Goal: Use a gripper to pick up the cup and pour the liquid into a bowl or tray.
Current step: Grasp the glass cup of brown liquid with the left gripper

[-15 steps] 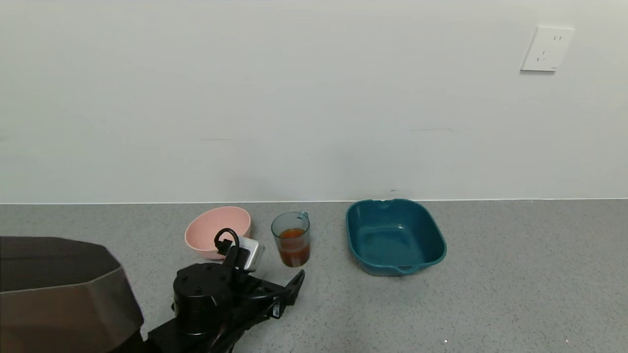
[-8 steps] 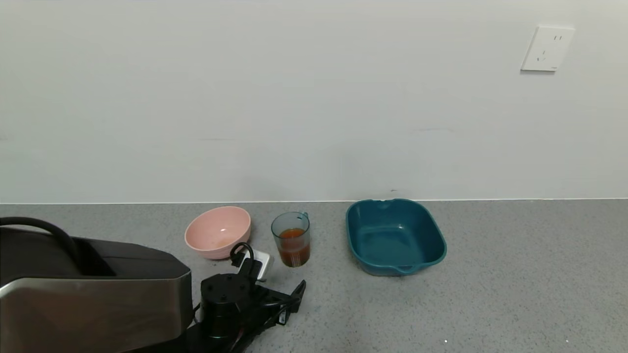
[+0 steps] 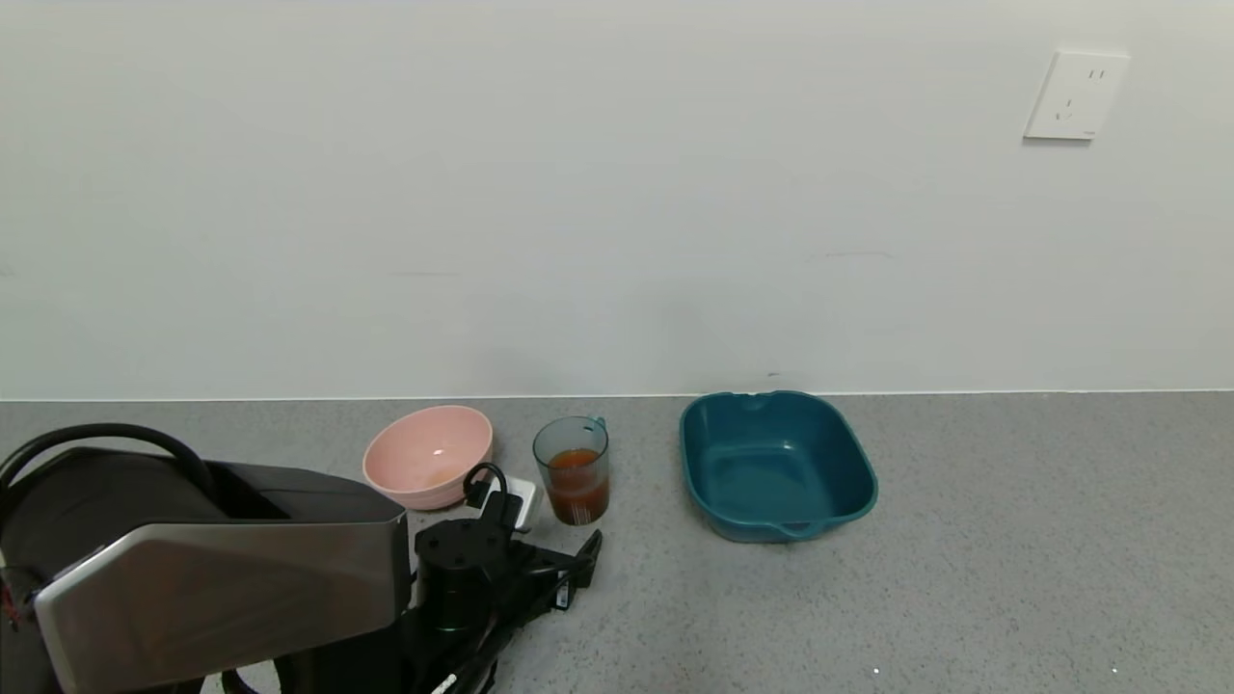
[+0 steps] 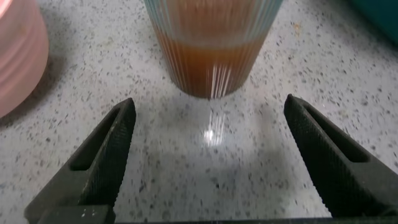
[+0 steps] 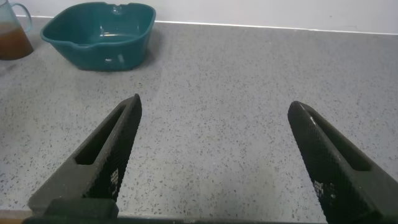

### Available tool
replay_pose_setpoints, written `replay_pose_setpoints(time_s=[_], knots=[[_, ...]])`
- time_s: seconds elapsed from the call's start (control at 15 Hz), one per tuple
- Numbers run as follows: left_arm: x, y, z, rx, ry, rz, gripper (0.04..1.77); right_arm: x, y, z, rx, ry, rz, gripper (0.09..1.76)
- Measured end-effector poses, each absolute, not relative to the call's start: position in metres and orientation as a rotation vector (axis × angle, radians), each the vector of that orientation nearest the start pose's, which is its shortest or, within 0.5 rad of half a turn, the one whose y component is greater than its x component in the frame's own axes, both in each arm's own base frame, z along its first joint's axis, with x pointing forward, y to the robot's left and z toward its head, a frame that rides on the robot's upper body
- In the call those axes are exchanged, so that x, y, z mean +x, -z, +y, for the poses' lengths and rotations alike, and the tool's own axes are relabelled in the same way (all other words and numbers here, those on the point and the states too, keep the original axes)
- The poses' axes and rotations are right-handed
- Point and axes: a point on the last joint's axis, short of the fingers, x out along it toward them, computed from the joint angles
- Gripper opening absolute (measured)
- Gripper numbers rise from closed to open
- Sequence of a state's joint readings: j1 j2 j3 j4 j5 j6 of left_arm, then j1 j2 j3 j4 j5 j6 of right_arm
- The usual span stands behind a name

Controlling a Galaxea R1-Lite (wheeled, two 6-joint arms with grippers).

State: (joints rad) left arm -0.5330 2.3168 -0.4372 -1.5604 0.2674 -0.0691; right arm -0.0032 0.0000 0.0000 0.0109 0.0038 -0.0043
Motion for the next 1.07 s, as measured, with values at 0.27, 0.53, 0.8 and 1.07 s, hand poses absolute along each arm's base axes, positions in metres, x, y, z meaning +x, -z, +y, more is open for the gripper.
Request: replay_pose_setpoints(time_s=[0.27,0.53,0.8,1.07], knots=[[0.291,0.004,-0.158,0.039,0.256,0.281,1.72,-0.023,-0.074,0.0,-0.004,-0.001,0.011,1.71],[0.301,0.006,-0.162,0.029,0.263,0.264,1.72,-0.023,-0.074,0.0,-0.004,-0.001,0.011,1.71],[0.311,0.009,-0.162,0.022,0.247,0.25,1.72,-0.023,-0.074,0.0,-0.004,-0.001,0.01,1.71],[0.318,0.012,-0.162,0.018,0.24,0.242,1.72,-0.023,-0.074,0.0,-0.004,-0.001,0.01,1.71]])
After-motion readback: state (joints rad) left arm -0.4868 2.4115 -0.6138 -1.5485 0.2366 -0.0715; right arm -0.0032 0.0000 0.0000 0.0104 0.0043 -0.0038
